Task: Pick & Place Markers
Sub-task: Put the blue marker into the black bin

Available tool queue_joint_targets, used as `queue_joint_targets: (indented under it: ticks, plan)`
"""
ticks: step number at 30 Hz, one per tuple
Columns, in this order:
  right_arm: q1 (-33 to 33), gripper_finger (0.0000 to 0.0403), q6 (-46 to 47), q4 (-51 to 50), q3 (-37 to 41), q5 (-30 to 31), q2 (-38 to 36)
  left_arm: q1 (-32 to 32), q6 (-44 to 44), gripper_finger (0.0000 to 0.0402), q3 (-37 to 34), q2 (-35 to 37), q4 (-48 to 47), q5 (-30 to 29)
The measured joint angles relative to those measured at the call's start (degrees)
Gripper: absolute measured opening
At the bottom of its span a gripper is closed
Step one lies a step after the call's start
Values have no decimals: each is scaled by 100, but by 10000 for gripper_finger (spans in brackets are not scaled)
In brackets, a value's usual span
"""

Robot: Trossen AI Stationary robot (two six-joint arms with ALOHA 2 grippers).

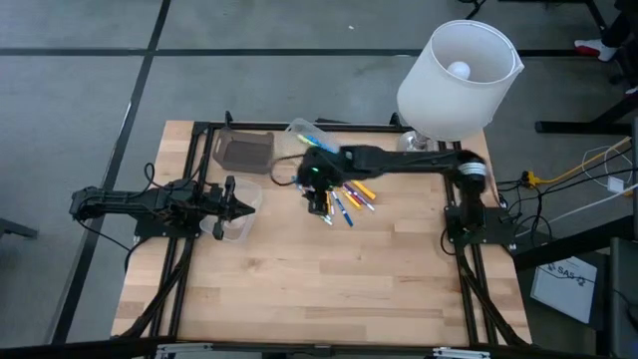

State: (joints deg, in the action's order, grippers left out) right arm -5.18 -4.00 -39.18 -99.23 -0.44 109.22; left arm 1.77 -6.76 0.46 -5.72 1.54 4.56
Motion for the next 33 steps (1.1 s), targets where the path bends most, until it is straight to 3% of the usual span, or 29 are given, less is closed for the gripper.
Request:
queue_joint_targets:
  ticks: [8,16,24,29,33]
  plan:
    - [200,181,392,2077,2860,-18,-1585,1,0,6,1,0,-2,0]
    - [338,181,1430,3415,4758,116,-2756,0,0,6,1,-1,-2,0]
    - [209,181,2647,2629,5143,1856,-2713,0,0,6,1,-1,0,0]
    - [-54,181,2638,2089,4979,1934,-2501,0,0,6,1,0,-2,0]
    - [-167,181,2805,2048,4964,1650,-2453,-1,0,6,1,0,-2,2]
